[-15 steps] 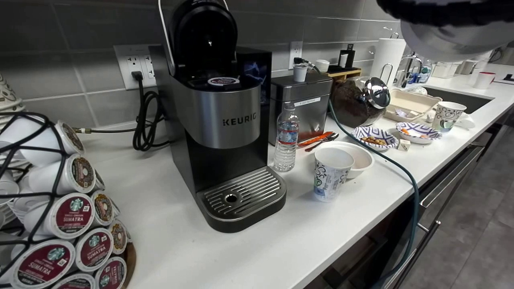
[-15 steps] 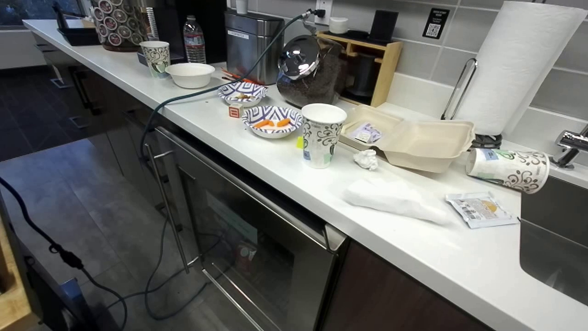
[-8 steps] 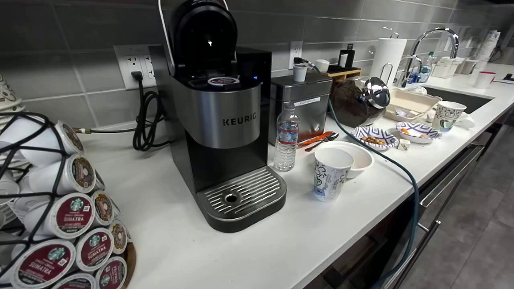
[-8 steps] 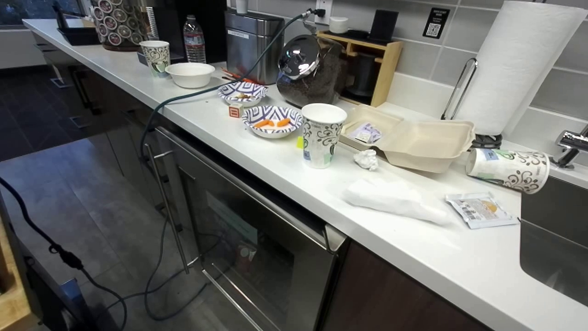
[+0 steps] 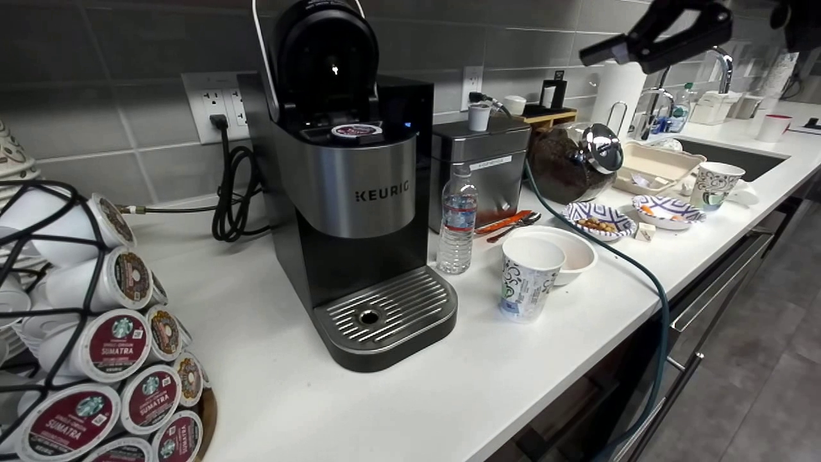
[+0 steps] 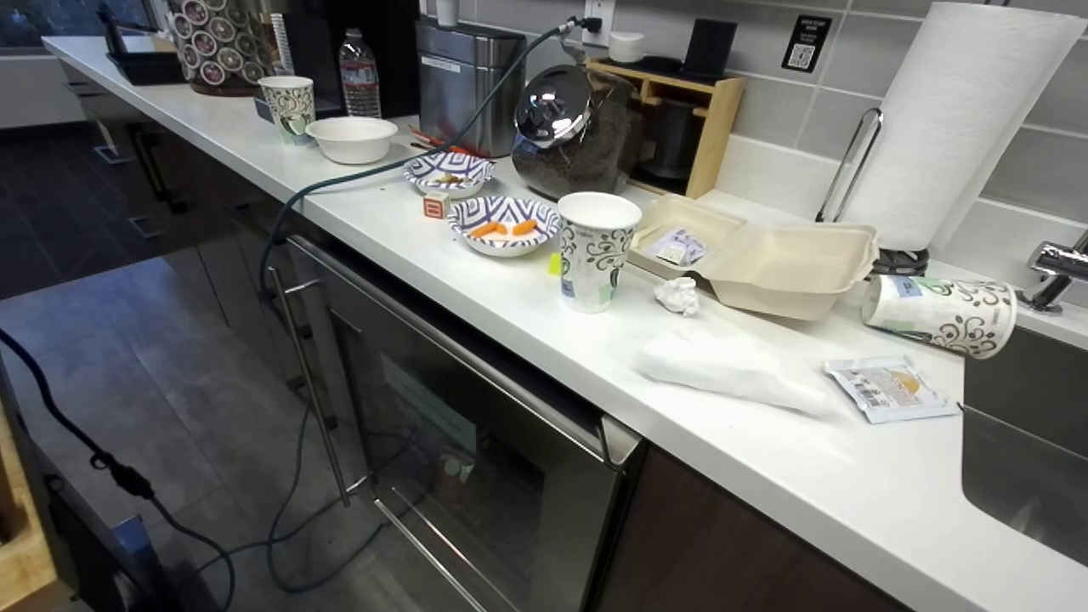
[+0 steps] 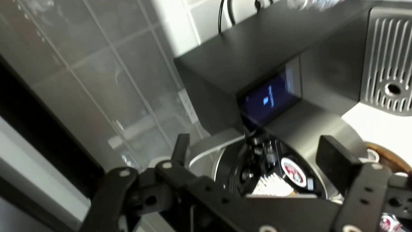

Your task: Open the coffee machine

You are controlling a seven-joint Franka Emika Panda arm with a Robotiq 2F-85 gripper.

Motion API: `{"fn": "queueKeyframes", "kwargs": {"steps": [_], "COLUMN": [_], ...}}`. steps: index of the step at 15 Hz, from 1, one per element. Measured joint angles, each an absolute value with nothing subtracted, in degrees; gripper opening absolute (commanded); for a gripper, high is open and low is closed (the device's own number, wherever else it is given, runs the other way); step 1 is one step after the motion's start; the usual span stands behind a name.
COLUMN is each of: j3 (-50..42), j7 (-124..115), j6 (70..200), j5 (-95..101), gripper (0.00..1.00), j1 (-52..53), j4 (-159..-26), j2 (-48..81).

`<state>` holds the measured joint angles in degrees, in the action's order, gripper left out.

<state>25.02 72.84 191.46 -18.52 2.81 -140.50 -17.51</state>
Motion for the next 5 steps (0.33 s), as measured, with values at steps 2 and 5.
{"fn": "queueKeyframes", "kwargs": {"steps": [2,5], "j3": [20.5,12.02], "j7": [70.64,69.39], "j6": [187.78,182.47], "j5": [-17.47,-19.27], "gripper": [1.0,1.0], "j1": [2.5,7.52], "j4": [-145.71,-151.18], "j2": [-21.95,-26.9]}}
